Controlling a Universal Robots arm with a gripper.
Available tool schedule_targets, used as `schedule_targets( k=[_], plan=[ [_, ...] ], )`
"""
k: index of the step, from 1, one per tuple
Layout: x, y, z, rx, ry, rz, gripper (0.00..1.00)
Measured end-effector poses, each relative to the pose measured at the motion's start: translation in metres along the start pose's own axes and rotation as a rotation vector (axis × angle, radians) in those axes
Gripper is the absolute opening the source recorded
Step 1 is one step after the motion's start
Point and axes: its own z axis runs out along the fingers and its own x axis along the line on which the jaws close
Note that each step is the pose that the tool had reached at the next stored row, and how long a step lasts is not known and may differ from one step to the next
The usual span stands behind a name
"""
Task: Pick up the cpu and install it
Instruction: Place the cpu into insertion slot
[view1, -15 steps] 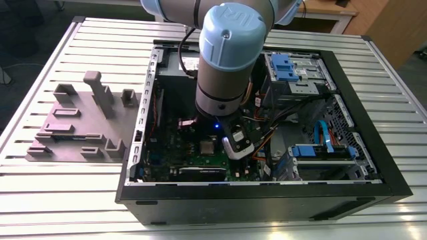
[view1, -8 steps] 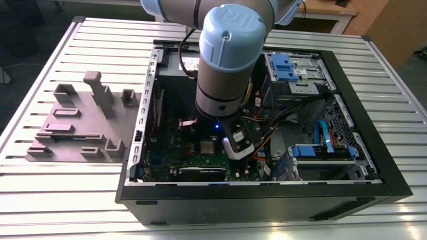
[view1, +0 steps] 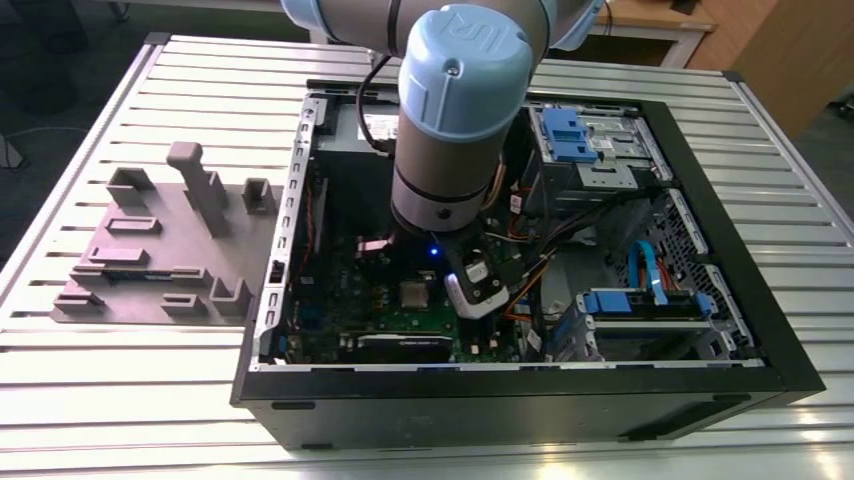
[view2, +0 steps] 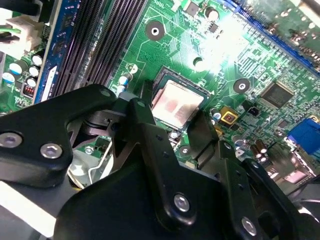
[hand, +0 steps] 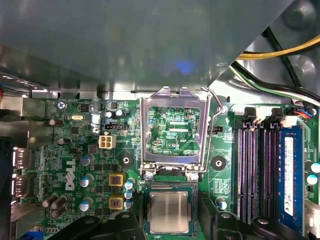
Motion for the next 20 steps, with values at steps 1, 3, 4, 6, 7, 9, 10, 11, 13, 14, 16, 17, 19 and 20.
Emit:
schedule_targets(
  k=[1,3,4,6,7,9,10,11,13,14,16,17,19,20],
  plan=[
    [0.0,0.0,-0.0001,0.0001,0.0001,0.0,0.55],
    [0.0001,-0.0001,-0.0002,0.0003,0.0002,0.0,0.55],
    [0.0,-0.0001,-0.0002,0.0004,0.0001,0.0,0.55],
    [0.0,-0.0001,-0.0004,0.0006,0.0003,0.0,0.48],
    [0.0,-0.0001,-0.0004,0.0006,0.0003,0.0,0.48],
    [0.0,-0.0001,-0.0003,0.0005,0.0002,0.0,0.48],
    [0.0,-0.0001,-0.0003,0.0005,0.0002,0.0,0.48],
    [0.0,-0.0001,-0.0003,0.0004,0.0002,0.0,0.48],
    [0.0,-0.0001,-0.0002,0.0005,0.0002,0.0,0.48],
    [0.0,-0.0001,-0.0002,0.0006,0.0002,0.0,0.48],
    [0.0,-0.0001,-0.0001,0.0013,0.0002,0.0,0.48],
    [0.0,-0.0001,0.0,0.0016,0.0002,0.0,0.48],
    [0.0,-0.0001,0.0004,0.0019,0.0003,0.0,0.48],
    [0.0001,-0.0001,0.0007,0.0017,0.0004,0.0,0.49]
  ],
)
